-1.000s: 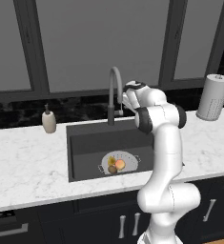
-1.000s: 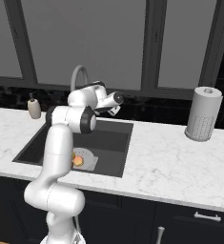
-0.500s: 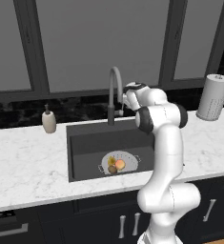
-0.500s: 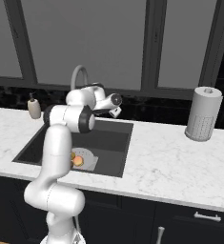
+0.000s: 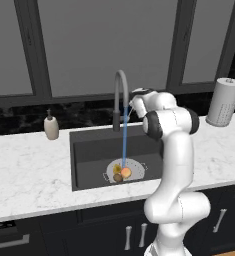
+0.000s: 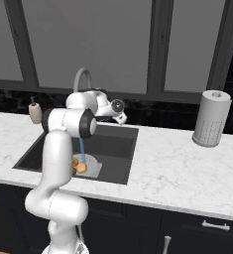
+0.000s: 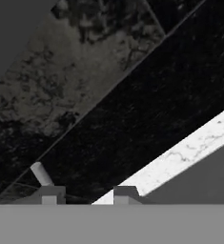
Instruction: Put the colander in the sink, put the kiwi, peach, kiwi in the colander, and turn on the sink faucet and pour water over the colander.
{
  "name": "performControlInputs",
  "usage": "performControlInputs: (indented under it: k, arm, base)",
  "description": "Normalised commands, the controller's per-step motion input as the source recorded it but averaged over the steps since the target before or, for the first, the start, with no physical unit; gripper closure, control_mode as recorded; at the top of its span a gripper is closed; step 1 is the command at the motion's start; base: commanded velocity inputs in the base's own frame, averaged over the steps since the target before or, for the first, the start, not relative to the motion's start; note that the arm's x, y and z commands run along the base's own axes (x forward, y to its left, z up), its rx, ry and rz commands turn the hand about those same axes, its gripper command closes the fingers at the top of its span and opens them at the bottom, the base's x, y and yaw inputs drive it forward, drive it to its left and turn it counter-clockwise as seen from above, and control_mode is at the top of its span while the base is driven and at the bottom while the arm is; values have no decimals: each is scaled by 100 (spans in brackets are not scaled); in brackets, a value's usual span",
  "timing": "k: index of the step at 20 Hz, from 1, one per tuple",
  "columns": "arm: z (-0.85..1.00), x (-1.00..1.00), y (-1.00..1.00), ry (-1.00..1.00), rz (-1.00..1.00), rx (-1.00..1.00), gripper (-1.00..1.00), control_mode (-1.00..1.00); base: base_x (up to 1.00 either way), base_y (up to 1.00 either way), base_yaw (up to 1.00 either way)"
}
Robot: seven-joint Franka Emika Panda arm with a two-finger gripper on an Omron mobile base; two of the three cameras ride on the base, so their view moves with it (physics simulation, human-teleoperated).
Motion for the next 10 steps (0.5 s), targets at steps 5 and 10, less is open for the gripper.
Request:
performControlInputs:
  k: [5, 10]
  arm:
    - [0, -23, -70, 0, -9, 0, 100, -100]
    - [13, -13, -27, -1, -1, 1, 100, -100]
  base:
    - [0, 0, 0]
    - [0, 0, 0]
